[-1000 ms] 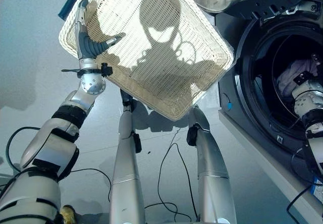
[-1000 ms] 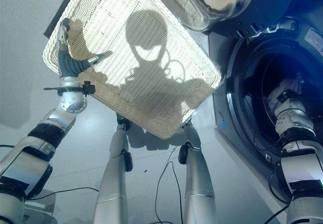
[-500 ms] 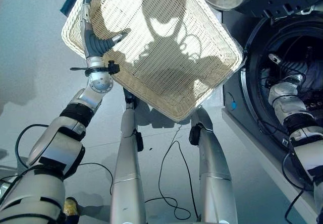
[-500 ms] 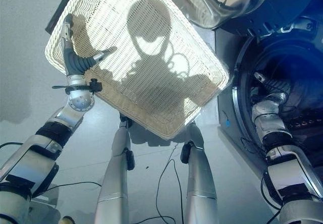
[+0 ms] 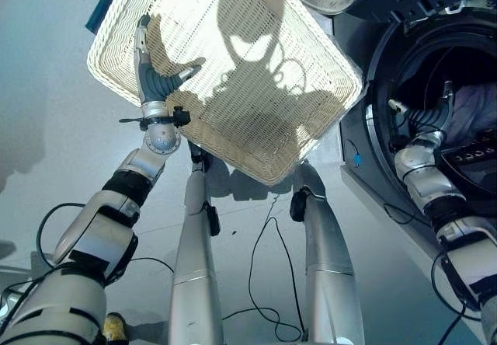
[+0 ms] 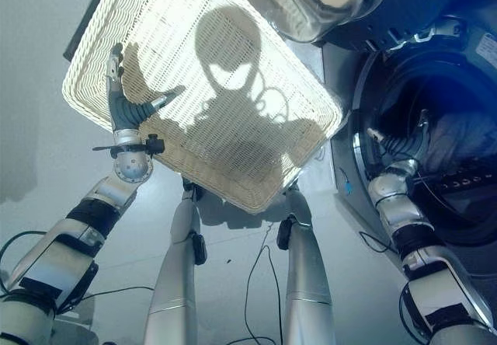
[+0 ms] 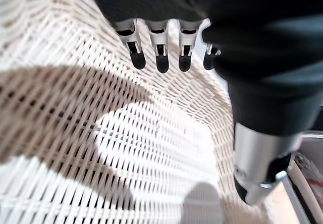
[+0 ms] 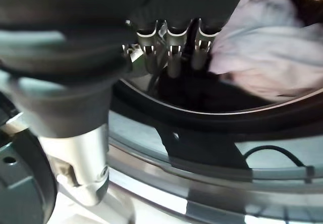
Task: Put the clothes into the washing machine.
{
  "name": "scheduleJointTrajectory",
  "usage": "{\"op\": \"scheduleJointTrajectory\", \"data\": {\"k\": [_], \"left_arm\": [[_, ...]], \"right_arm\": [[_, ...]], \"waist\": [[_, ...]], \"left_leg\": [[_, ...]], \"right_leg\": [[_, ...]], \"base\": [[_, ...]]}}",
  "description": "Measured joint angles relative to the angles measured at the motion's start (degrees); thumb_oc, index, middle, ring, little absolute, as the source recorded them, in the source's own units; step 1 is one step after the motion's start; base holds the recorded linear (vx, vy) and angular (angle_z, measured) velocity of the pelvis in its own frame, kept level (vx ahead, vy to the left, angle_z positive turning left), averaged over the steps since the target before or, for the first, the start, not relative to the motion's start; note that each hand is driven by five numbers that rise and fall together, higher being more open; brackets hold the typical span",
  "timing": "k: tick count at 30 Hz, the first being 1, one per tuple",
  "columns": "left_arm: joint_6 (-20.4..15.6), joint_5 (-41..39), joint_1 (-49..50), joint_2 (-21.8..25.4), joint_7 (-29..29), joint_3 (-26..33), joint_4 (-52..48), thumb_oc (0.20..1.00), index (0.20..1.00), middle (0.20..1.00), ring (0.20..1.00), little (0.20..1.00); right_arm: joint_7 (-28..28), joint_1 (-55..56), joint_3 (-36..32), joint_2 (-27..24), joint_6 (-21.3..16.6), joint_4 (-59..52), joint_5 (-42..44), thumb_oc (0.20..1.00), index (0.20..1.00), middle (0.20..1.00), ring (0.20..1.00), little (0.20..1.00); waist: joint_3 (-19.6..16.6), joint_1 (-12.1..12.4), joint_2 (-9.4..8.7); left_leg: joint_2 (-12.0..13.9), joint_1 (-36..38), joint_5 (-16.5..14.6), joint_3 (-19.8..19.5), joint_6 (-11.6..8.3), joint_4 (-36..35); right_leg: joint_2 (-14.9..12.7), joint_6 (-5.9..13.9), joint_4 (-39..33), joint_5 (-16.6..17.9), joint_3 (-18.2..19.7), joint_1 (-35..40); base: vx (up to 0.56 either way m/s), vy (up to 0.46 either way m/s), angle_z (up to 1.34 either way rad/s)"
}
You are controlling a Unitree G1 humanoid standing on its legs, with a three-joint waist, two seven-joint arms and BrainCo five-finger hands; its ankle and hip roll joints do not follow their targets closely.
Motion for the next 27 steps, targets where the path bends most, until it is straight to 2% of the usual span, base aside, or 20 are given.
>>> {"op": "scheduleJointTrajectory", "data": {"k": [3, 8, 13, 16, 19, 23, 25, 27], "left_arm": [[0.35, 0.04, 3.34, 0.19, -1.48, 0.79, -0.05, 1.0, 1.0, 1.0, 1.0, 1.0], [1.42, -0.28, 7.41, 0.3, -5.39, 2.73, -0.05, 1.0, 1.0, 1.0, 1.0, 1.0], [2.91, -1.03, 15.32, 0.85, -10.94, 5.61, 0.03, 1.0, 1.0, 1.0, 1.0, 1.0], [3.13, -1.94, 20.25, -0.04, -13.61, 7.84, 0.28, 1.0, 1.0, 1.0, 1.0, 1.0], [3.1, -1.94, 26.95, -0.8, -15.82, 9.9, 1.21, 1.0, 1.0, 1.0, 1.0, 1.0], [3.05, -1.62, 35.44, -4.25, -18.81, 10.83, 3.92, 1.0, 1.0, 1.0, 1.0, 1.0], [2.95, -1.53, 38.98, -4.82, -19.98, 10.9, 4.53, 1.0, 1.0, 1.0, 1.0, 1.0], [3.19, -1.16, 42.35, -6.52, -21.87, 11.67, 6.83, 1.0, 1.0, 1.0, 1.0, 1.0]], "right_arm": [[0.31, 3.23, -0.06, 1.84, -0.5, 0.56, -0.15, 1.0, 1.0, 1.0, 1.0, 1.0], [3.17, 7.37, -0.36, 3.3, -1.33, 1.21, -1.28, 1.0, 1.0, 1.0, 1.0, 1.0], [6.55, 14.5, -1.26, 6.2, -1.42, 1.52, -3.95, 1.0, 1.0, 1.0, 1.0, 1.0], [8.83, 18.27, -1.28, 7.37, -2.36, 3.12, -5.55, 1.0, 1.0, 1.0, 1.0, 1.0], [10.59, 22.53, -2.08, 8.65, -3.98, 4.08, -7.33, 1.0, 1.0, 1.0, 1.0, 1.0], [15.03, 28.22, -2.33, 10.19, -5.47, 6.27, -9.26, 1.0, 1.0, 1.0, 1.0, 1.0], [16.66, 29.74, -2.43, 10.44, -5.94, 6.73, -10.19, 1.0, 1.0, 1.0, 1.0, 1.0], [19.46, 31.99, -2.41, 10.98, -5.93, 7.31, -10.49, 1.0, 1.0, 1.0, 1.0, 1.0]], "waist": [[0.0, -0.88, 0.0], [0.0, -0.75, 0.01], [0.04, -0.32, 0.14], [0.0, 0.82, 0.43], [0.0, 1.54, 1.24], [-0.11, 2.28, 2.54], [-0.44, 2.84, 3.15], [-2.25, 3.9, 4.15]], "left_leg": [[0.19, 3.32, -0.44, 0.11, 0.14, 0.06], [0.7, 9.35, -0.99, 1.37, 0.14, -0.34], [0.88, 21.12, -2.03, 2.62, -0.03, -2.31], [0.85, 28.37, -2.66, 3.32, 0.01, -4.08], [0.8, 34.71, -3.38, 3.43, 0.2, -5.18], [0.89, 44.61, -3.54, 3.84, 0.39, -8.21], [0.91, 46.71, -4.49, 4.36, 0.66, -8.59], [0.94, 49.04, -5.17, 4.93, 0.39, -8.79]], "right_leg": [[0.03, 0.02, -0.41, -0.06, -0.02, 3.54], [0.21, 0.26, -2.06, 0.22, -0.28, 9.65], [0.45, 0.28, -5.41, 0.22, -0.82, 21.42], [0.38, 0.71, -7.71, 0.12, -1.58, 28.65], [0.3, 1.34, -10.22, 0.0, -2.4, 36.08], [0.4, 2.21, -15.51, 0.69, -3.95, 47.6], [0.16, 2.35, -17.16, 0.99, -4.91, 50.5], [0.2, 2.7, -19.96, 2.18, -5.48, 53.81]], "base": [[-0.05, 0.026, -0.01], [-0.04, 0.016, -0.07], [-0.02, 0.035, -0.09], [0.0, 0.015, -0.04], [0.03, 0.002, 0.06], [0.04, -0.007, 0.1], [0.12, -0.018, 0.03], [0.16, -0.035, 0.02]]}}
